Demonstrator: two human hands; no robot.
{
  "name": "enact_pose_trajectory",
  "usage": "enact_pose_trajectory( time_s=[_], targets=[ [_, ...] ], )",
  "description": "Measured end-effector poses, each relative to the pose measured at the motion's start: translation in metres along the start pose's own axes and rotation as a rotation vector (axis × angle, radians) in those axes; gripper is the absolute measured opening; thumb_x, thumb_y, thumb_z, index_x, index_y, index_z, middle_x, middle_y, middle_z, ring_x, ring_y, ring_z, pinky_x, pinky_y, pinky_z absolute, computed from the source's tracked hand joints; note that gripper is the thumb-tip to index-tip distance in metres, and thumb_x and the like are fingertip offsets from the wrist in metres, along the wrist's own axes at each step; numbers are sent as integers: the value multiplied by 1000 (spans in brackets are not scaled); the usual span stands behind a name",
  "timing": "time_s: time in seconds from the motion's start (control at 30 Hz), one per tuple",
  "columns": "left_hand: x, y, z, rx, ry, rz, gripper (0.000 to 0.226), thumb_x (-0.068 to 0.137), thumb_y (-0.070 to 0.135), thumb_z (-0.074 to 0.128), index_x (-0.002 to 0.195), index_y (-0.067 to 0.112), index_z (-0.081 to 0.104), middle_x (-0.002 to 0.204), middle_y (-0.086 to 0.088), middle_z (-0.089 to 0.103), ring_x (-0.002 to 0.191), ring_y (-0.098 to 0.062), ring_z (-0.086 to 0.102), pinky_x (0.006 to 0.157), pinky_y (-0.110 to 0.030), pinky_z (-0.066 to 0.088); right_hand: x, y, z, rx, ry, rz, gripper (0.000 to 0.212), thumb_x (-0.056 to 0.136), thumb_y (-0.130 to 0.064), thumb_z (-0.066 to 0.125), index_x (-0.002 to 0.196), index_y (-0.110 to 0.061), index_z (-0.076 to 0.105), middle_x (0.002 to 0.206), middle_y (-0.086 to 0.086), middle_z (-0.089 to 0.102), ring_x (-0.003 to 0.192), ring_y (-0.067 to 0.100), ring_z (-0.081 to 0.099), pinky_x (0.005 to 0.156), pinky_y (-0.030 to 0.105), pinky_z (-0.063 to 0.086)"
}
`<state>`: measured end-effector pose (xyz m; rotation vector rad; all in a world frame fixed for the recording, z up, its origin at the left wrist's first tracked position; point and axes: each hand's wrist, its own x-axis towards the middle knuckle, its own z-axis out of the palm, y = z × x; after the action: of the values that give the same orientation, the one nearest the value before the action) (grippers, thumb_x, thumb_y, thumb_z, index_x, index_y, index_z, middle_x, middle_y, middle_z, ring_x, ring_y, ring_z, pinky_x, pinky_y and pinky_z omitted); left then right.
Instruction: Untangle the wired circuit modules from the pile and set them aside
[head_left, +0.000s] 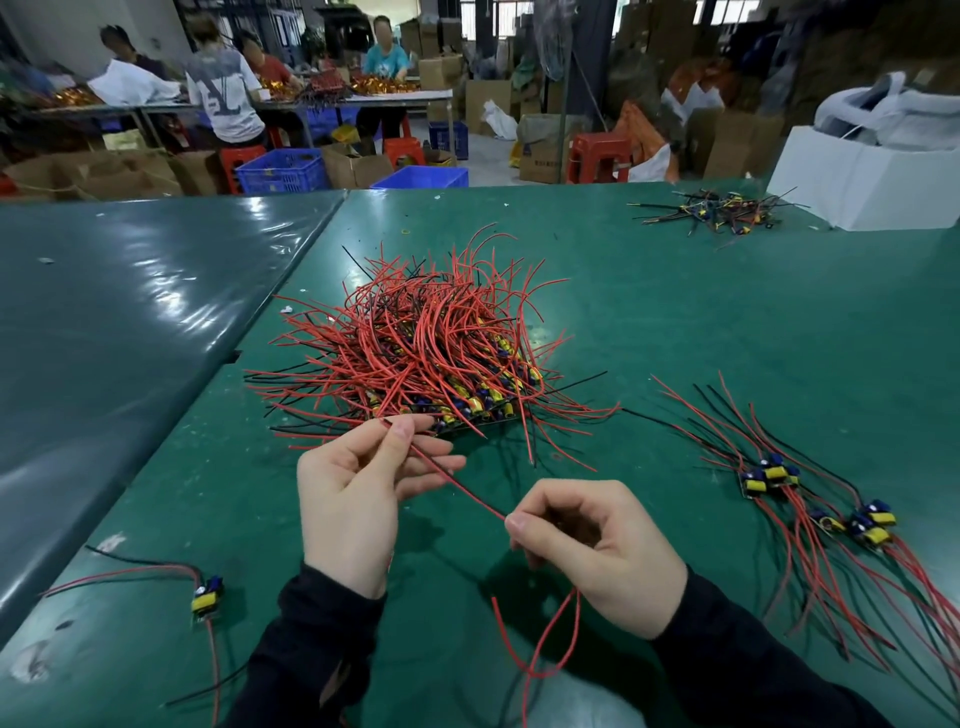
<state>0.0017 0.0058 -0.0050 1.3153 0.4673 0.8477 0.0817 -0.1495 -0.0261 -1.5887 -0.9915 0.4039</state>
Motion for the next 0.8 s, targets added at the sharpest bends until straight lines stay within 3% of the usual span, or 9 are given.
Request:
enact_pose_trajectory(
  time_s=[0.1,0.33,0.53,0.63,0.73,0.8],
  targets=[
    [0,-2,0,32,31,58,22,95,3,48,82,1,66,61,-9,69,56,-23,70,50,-21,54,-3,-3,3,-28,-39,-44,18,83,-28,63,64,-27,63,56,-5,57,54,4,50,55,21,42],
    [1,-8,0,152,104,244,19,90,-4,55,89,7,70,63,-3,69,60,-19,71,56,-21,56,-3,-4,1,-48,-27,-55,17,83,-24,64,66,-24,64,56,-8,58,54,2,50,56,19,41],
    [-1,0,1,2,128,295,18,90,9,56,102,10,69,69,-2,72,60,-20,70,54,-21,55,-1,-3,0,78,-58,92,10,82,-18,69,73,-18,66,59,-3,62,54,9,57,58,25,45],
    [-2,2,2,-160,114,224,19,88,16,55,98,7,69,70,-3,72,63,-18,70,56,-21,54,1,-2,-2,109,-41,137,14,84,-12,69,71,-17,66,56,1,62,53,14,57,58,31,46],
    [1,2,0,-337,87,47,20,89,16,51,94,5,67,70,-5,72,65,-16,70,60,-20,55,-1,-4,0,129,-48,108,8,79,-21,68,71,-19,66,56,0,62,53,13,57,56,26,46],
    [0,4,2,-428,30,-23,25,88,19,49,103,6,65,80,-7,74,75,-17,72,65,-22,56,0,-5,1,134,-13,78,7,78,-20,67,71,-18,66,56,0,61,53,11,57,56,23,45]
  ],
)
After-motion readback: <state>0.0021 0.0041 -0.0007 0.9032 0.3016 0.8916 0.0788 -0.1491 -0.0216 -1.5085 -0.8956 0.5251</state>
